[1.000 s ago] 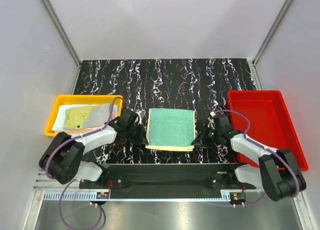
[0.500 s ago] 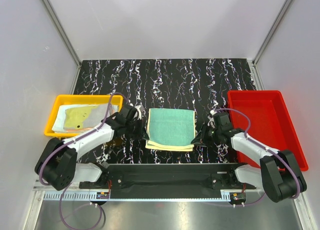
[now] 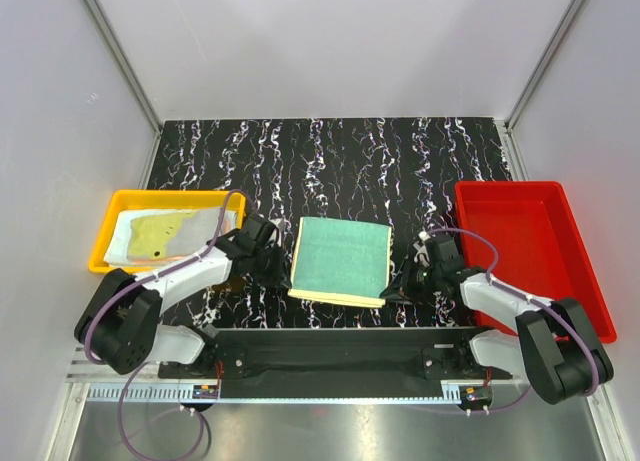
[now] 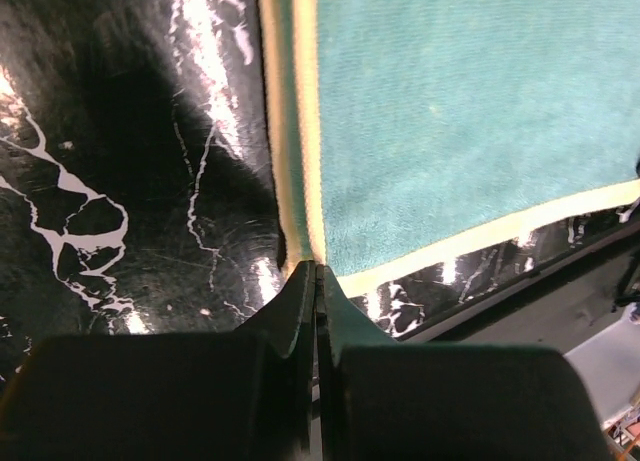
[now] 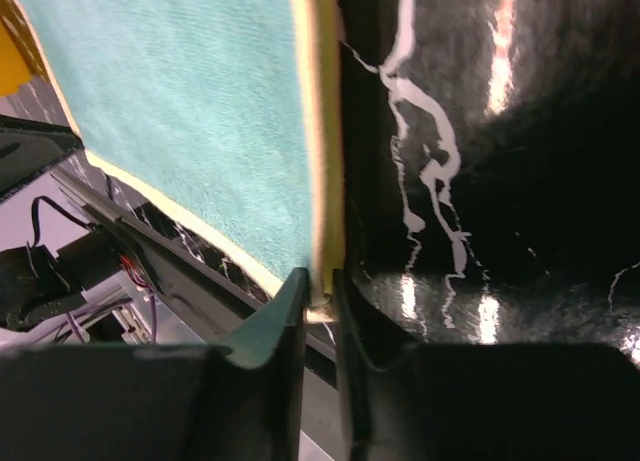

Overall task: Fold and stack the towels
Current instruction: Fold the towel

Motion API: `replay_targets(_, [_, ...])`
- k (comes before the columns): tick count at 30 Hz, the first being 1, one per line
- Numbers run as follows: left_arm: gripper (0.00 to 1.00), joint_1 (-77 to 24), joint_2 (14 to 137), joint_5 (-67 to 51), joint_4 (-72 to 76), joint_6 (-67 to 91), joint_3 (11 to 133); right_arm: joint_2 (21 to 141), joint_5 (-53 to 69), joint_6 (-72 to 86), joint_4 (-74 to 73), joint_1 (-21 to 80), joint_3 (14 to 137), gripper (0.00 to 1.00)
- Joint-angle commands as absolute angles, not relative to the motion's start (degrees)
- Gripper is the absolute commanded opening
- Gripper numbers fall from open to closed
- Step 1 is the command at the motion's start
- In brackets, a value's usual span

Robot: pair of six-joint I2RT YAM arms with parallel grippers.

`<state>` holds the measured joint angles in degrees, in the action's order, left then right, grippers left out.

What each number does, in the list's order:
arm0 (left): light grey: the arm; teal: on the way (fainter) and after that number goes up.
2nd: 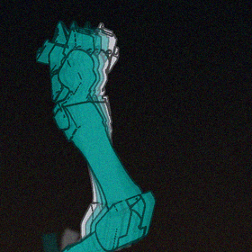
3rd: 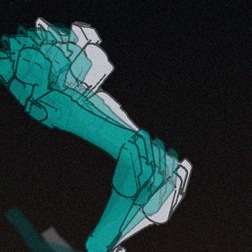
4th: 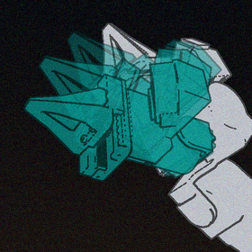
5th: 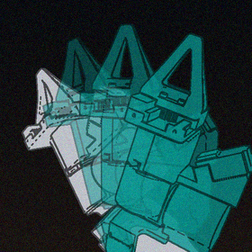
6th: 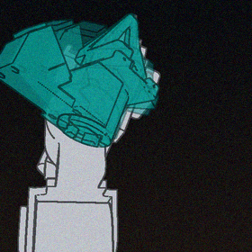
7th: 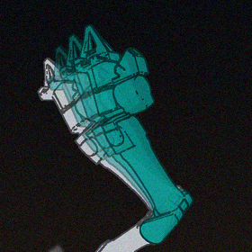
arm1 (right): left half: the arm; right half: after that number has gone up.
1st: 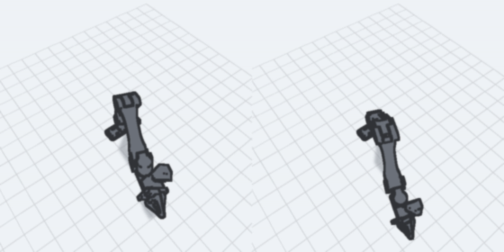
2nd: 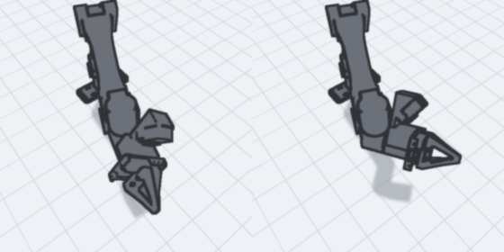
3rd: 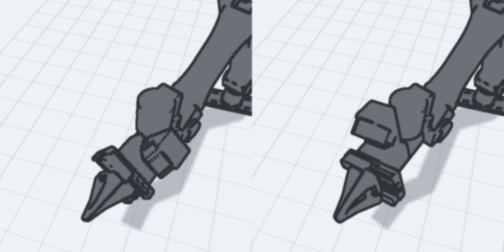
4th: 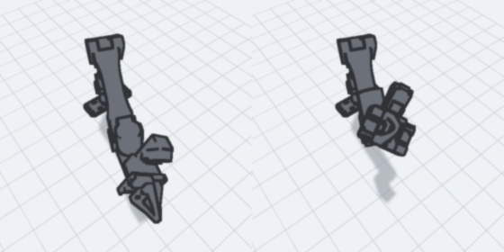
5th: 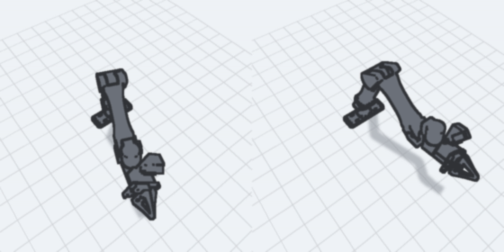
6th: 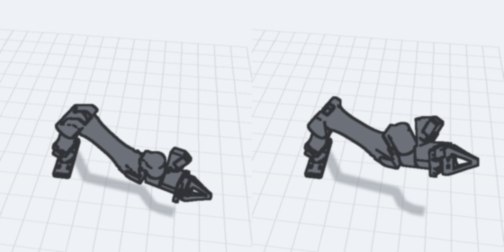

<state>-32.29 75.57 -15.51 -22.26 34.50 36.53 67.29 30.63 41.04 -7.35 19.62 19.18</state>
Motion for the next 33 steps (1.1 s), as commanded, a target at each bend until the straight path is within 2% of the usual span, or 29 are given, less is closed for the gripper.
replay_targets(1, [0.00,-32.43,76.38,-12.93,-20.12,33.05,36.65,68.81,32.77,42.71,-0.89,20.48,17.41,0.25])
replay_targets(8, [0.00,-32.52,77.52,-12.30,-19.60,32.52,36.30,66.63,33.40,42.72,-1.31,20.57,18.28,0.36])
replay_targets(11, [0.00,-32.43,77.00,-12.04,-19.95,32.34,36.30,63.99,31.82,41.84,-5.34,20.65,19.77,0.37])
replay_targets(24, [0.00,-32.43,77.17,-10.99,-18.72,34.45,35.33,61.96,25.23,39.38,-13.45,20.57,24.34,0.34])
replay_targets(28, [0.00,-32.43,78.13,-10.55,-18.28,34.72,34.98,63.01,25.92,39.11,-12.40,20.74,26.19,0.27])
replay_targets(33, [0.00,-32.34,79.62,-8.97,-18.45,35.77,34.10,67.05,27.77,40.34,-7.57,22.32,25.14,0.26])
